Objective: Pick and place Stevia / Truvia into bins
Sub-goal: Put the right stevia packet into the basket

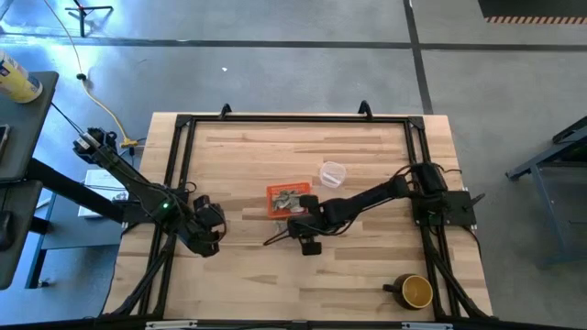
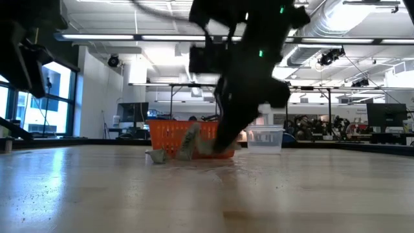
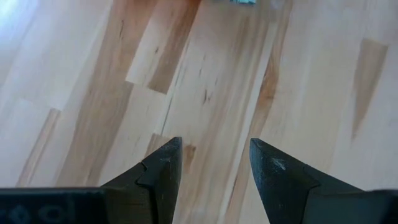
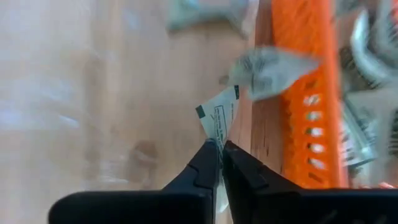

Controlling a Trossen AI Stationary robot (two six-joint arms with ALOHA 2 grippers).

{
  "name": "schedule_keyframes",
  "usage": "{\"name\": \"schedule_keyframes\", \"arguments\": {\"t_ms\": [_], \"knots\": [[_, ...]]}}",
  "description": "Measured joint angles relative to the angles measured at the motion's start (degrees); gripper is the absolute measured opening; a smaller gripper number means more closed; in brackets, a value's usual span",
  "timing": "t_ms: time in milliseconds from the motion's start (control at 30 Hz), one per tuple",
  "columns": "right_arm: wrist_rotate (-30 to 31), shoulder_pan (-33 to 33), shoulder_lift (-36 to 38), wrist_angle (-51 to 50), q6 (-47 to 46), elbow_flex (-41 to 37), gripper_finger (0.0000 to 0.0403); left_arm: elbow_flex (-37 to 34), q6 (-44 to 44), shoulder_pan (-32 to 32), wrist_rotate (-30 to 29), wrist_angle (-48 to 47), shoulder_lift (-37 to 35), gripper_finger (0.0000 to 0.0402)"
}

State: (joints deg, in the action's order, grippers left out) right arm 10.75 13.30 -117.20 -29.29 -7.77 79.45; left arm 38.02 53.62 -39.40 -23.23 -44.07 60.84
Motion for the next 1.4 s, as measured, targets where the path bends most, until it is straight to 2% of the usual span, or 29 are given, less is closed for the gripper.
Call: {"name": "schedule_keyframes", "arguments": {"t_ms": [133, 300, 467, 600, 700, 833, 1000, 1133, 1267, 1400], "knots": [[1.1, 1.5, 4.3, -4.1, -1.1, 0.2, 0.0005, 0.0, 0.3, 0.0, -1.6, 0.3, 0.0, 0.0223], [6.1, 2.2, 10.3, -4.8, -3.5, 0.2, 0.001, 0.0, 0.7, 0.0, -2.9, 0.7, 0.0, 0.0223], [5.0, -3.4, 11.4, -3.6, -4.7, 0.2, 0.0004, 0.0, 1.3, 0.0, -3.3, 1.5, 0.0, 0.0223], [6.2, -7.7, 11.0, -0.5, 0.8, 0.2, 0.0012, 0.0, 3.3, 0.0, -3.3, 2.8, 0.0, 0.0223], [4.1, -9.8, 10.6, 0.5, 5.4, 0.2, 0.0048, 0.0, 6.1, 0.0, -3.3, 2.9, 0.0, 0.0223], [2.9, -10.5, 10.6, -0.9, 8.9, 0.2, 0.0118, 0.0, 8.2, 0.0, -3.3, 2.8, 0.0, 0.0223], [4.1, -8.3, 10.7, -2.4, 10.5, 0.2, 0.0195, 0.0, 7.8, 0.0, -3.3, 2.9, 0.0, 0.0223], [4.4, -4.5, 10.8, -4.9, 16.5, 0.2, 0.0231, 0.0, 6.3, 0.0, -3.4, 2.8, 0.0, 0.0223], [2.2, -0.9, 10.8, -9.7, 16.6, 0.2, 0.0223, 0.0, 6.1, 0.0, -3.4, 2.8, 0.0, 0.0223], [-2.2, 0.7, 10.6, -12.4, 9.1, 0.2, 0.0167, 0.0, 5.8, 0.0, -3.5, 2.8, 0.0, 0.0223]]}}
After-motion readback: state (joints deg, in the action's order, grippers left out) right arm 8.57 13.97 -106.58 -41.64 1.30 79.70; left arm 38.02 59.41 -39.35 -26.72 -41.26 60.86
